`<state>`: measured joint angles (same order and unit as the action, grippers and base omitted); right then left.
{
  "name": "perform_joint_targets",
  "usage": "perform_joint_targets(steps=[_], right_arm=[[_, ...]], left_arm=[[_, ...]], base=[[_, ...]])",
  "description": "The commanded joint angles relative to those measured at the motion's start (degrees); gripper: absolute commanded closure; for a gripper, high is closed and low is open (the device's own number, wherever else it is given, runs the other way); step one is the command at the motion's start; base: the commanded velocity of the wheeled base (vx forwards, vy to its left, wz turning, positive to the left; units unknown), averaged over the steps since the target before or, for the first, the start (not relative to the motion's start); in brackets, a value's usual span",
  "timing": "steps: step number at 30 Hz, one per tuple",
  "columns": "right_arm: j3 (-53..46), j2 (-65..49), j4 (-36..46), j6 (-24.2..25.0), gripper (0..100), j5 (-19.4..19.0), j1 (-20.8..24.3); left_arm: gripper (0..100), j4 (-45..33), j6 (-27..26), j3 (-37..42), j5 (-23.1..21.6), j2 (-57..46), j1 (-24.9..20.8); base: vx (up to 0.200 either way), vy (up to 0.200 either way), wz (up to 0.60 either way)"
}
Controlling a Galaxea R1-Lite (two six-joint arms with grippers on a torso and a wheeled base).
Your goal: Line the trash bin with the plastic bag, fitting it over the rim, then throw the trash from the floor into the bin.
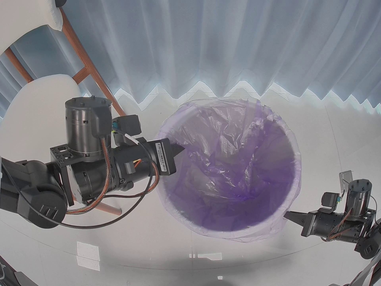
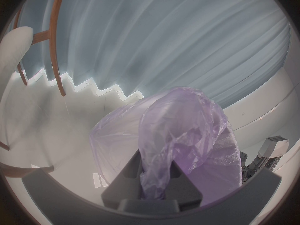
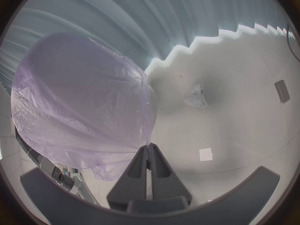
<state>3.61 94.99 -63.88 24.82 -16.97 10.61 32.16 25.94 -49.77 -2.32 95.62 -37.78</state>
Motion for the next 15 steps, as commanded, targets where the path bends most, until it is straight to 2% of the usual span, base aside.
perform_joint_targets(steps=[1, 2, 3, 8, 9, 10, 11, 15], right_arm=[[-0.6, 0.1, -0.1, 0.1, 100, 0.0, -0.1], [-1.7, -1.0, -0.1, 0.1, 100, 0.0, -0.2], [-2.0, -1.7, -0.2, 0.1, 0, 0.0, -0.3], [-3.6, -8.5, 0.5, 2.8, 0, 0.1, -1.2], [-3.6, -10.7, 1.0, 5.2, 0, 0.1, -1.4], [-3.6, -14.0, 1.9, 9.3, 0, 0.2, -1.5], [-3.6, -15.7, 2.2, 10.9, 0, 0.4, -1.6], [-3.6, -21.0, 2.6, 13.3, 0, 1.5, -3.1]], left_arm=[[100, 0.1, 0.0, 0.0, -0.1, 0.1, -0.1], [100, 0.1, 0.0, 0.0, -0.1, 0.2, -0.3], [100, 0.1, 0.0, 0.0, -0.1, 0.2, -0.5], [100, -0.1, 0.0, 0.0, 0.1, 0.9, 0.1], [100, -0.1, 0.0, 0.0, 0.6, 1.8, 0.5], [100, -0.1, 0.0, -0.3, 2.5, 4.1, 1.6], [100, 0.0, 0.0, -0.6, 3.6, 5.4, 2.1], [100, 0.4, 0.1, -2.4, 6.4, 9.7, 4.0]], base=[[0.000, 0.000, 0.00], [0.000, 0.000, 0.00], [0.000, 0.000, 0.00], [0.000, 0.000, 0.00], [0.000, 0.000, 0.00], [0.000, 0.000, 0.00], [0.000, 0.000, 0.00], [0.000, 0.000, 0.00]])
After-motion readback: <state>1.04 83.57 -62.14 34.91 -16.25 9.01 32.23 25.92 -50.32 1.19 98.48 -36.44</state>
